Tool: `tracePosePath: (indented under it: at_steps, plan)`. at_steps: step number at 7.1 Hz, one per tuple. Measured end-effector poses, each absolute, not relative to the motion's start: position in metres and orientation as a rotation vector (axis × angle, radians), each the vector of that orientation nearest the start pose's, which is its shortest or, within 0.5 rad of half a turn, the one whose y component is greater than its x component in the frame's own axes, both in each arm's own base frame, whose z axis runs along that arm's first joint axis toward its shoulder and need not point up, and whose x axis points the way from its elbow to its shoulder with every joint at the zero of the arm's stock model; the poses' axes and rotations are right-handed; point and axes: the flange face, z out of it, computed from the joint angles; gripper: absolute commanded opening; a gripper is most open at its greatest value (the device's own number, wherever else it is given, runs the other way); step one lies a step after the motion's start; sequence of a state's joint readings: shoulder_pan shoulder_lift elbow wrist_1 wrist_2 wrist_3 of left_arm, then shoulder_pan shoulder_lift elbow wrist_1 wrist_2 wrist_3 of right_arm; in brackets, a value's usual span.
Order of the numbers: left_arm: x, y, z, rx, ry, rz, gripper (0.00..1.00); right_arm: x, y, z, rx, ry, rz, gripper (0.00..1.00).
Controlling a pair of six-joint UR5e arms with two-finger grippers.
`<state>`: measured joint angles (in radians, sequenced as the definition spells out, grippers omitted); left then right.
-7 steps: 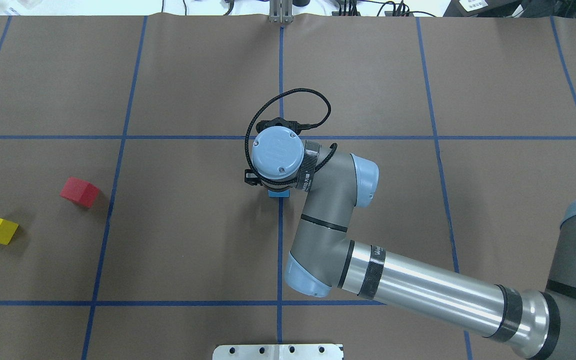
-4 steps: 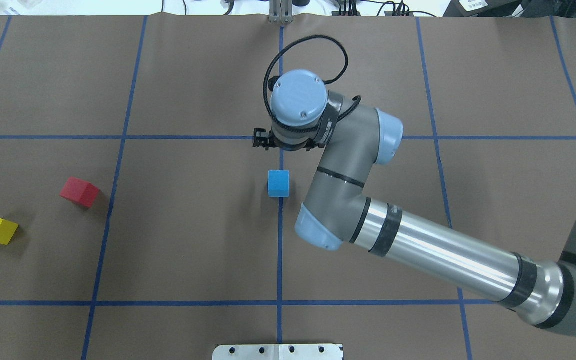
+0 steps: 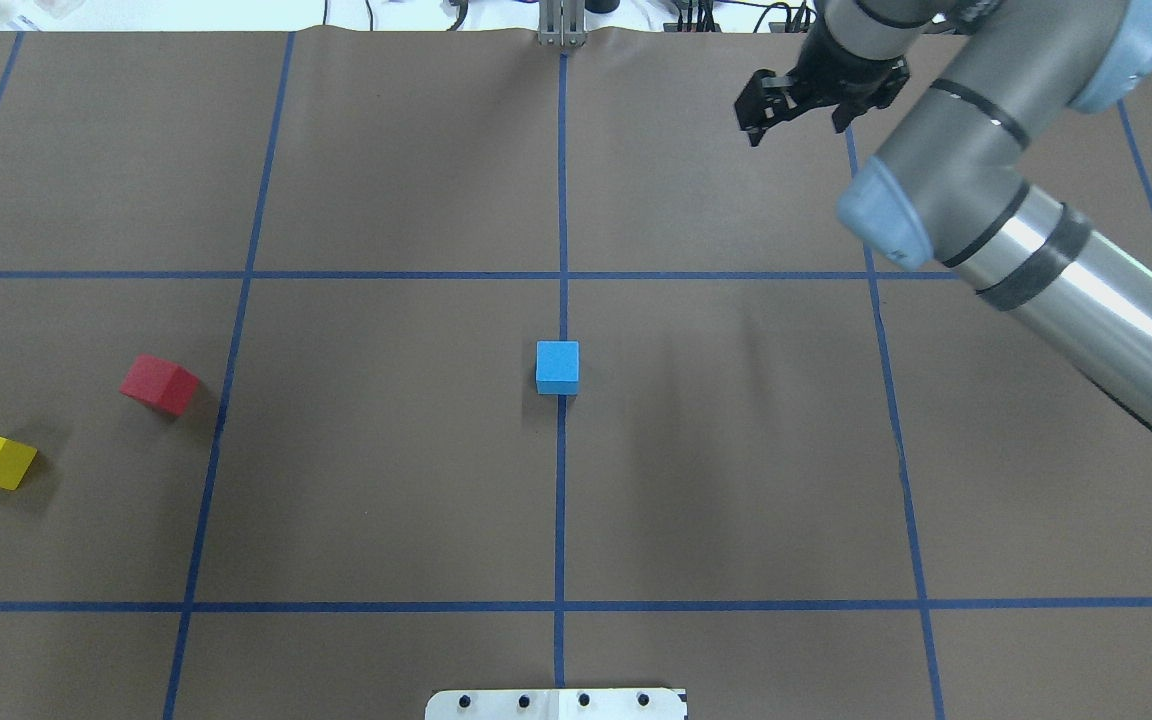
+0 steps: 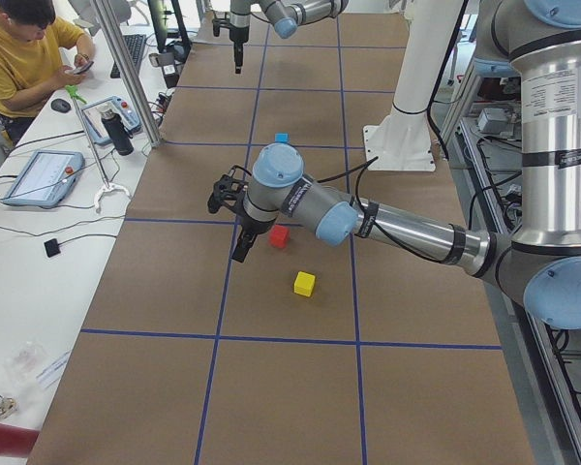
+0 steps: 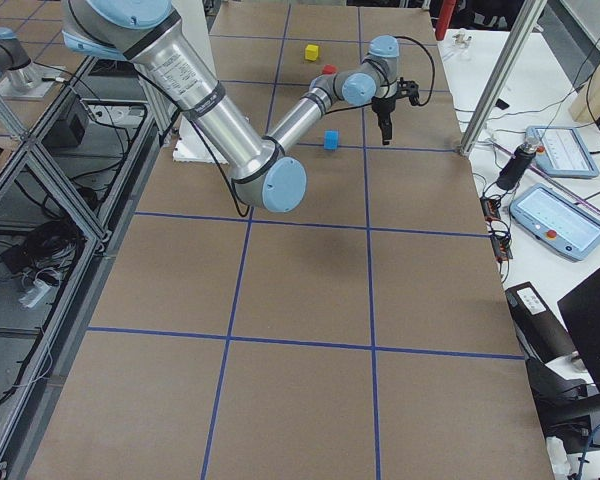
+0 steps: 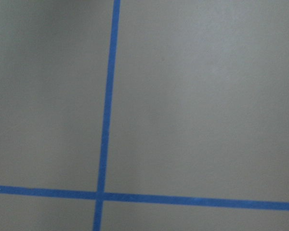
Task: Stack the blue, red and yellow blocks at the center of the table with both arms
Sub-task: 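Withdraw the right arm while the left gripper reaches to the red cube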
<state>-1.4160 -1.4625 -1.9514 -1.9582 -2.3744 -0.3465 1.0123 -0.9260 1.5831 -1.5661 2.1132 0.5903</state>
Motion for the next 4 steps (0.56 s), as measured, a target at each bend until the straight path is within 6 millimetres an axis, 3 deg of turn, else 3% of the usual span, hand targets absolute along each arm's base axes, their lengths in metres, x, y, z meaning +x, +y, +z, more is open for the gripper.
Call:
tracePosePath:
  at_steps: [2,4]
  plan:
    - [0.111,-0.458,0.455,0.355,0.921,0.020,1.00,-0.197,-0.635,0.359,0.276,-0.763,-0.280,1.00]
    - [0.222,-0.448,0.442,0.329,0.884,0.006,1.00,-0.103,-0.618,0.446,0.275,-0.757,-0.373,1.00]
